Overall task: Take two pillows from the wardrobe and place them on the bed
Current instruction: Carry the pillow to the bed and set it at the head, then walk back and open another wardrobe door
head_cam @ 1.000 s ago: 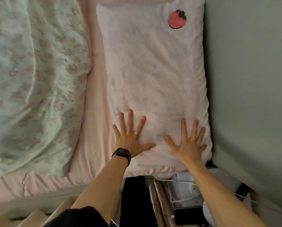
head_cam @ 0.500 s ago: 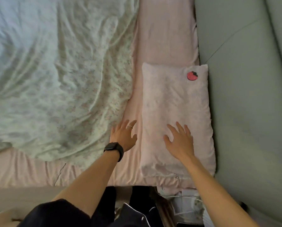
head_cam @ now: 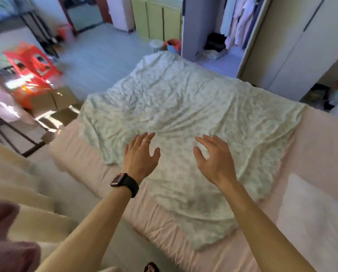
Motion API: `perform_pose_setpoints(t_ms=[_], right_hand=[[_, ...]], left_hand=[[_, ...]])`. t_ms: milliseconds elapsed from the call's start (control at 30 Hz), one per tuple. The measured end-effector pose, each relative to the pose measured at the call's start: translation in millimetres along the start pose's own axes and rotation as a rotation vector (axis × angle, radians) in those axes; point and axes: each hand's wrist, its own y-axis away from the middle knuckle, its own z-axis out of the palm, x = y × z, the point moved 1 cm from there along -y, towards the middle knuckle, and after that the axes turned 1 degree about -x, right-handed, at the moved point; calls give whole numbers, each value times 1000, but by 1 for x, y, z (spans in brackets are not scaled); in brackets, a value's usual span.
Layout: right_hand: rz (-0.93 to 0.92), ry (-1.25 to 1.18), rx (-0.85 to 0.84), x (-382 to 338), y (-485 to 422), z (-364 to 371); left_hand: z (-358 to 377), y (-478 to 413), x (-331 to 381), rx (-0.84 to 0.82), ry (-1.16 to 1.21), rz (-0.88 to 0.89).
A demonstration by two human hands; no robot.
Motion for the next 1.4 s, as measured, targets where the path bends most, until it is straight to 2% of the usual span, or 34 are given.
perform_pose_setpoints(t_ms=[167,300,600,767,1033,1400], right_hand=[[-223,-35,-32,-128,-60,50],[-404,-63,-75,-213,-94,87],[-692,-121,-170,-355,-172,153],[-778,-174,-221,-426,-203,184],[-850,-155,-184,-524,-257,269],[-727,-176,-186,-621,-344,391]], left_hand=[[-111,-19,-106,239,-13,-170],[-174,-21,-172,359,-63,-293],[-273,-25,-264,550,-149,-503],[-316,-33,-309,623,-182,-592],[-353,-89,-424,624,-188,-630],[-399,-199,-570,539,-111,-575]])
